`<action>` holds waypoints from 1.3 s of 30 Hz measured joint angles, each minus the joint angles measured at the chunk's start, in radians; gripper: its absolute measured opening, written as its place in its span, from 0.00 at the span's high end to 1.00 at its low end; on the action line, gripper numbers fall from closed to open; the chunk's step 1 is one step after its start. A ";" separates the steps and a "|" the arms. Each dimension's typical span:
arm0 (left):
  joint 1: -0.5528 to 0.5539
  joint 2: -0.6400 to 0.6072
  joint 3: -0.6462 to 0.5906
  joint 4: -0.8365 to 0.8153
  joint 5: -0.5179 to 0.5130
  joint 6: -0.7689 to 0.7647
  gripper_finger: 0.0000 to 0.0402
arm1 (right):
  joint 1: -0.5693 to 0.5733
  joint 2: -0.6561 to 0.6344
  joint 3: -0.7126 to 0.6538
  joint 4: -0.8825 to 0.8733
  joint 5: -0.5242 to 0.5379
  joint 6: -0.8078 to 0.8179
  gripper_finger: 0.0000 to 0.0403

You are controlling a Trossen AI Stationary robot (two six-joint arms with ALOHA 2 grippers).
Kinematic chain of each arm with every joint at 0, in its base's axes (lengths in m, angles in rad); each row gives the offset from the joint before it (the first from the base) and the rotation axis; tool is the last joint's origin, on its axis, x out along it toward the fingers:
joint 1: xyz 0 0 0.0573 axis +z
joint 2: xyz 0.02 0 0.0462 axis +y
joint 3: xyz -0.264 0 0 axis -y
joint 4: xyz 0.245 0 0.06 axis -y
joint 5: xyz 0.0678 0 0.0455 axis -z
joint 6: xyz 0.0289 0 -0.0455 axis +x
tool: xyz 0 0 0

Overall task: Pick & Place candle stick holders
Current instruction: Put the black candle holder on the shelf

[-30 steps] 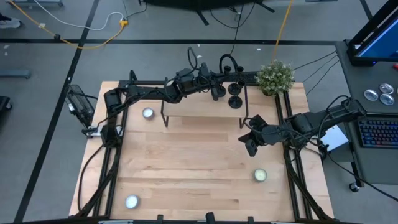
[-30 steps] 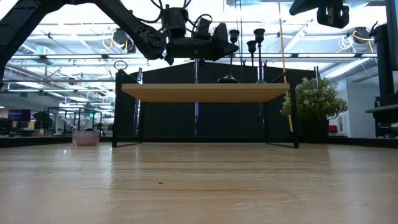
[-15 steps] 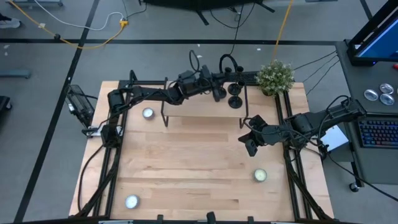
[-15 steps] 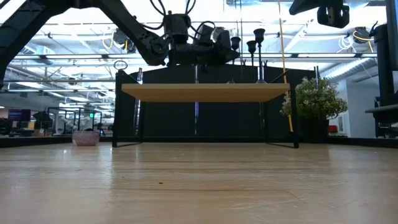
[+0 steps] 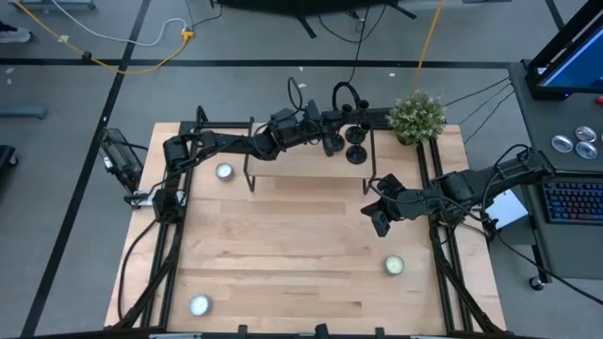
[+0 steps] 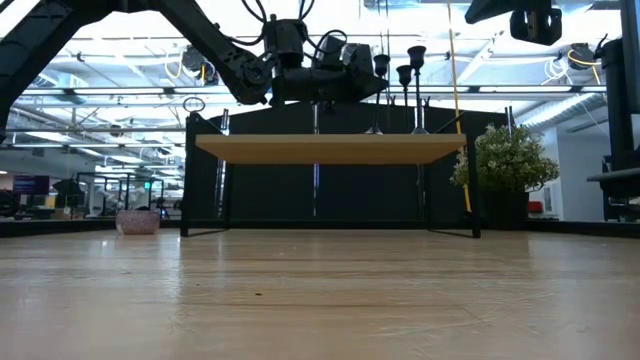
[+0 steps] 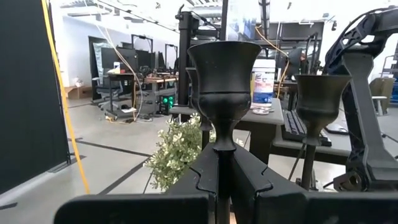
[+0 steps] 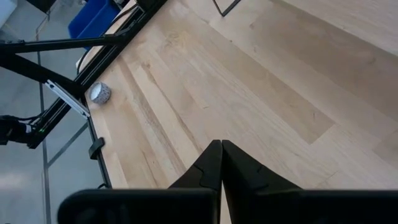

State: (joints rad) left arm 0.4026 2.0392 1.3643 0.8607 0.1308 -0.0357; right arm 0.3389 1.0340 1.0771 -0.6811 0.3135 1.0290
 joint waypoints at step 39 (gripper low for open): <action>0.001 -0.021 0.000 -0.249 0.000 -0.028 0.50 | 0.000 0.000 0.000 0.019 0.001 -0.023 1.00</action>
State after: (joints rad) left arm 0.4038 2.0177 1.3643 0.6121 0.1309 -0.0636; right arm 0.3393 1.0340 1.0771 -0.6624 0.3145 1.0058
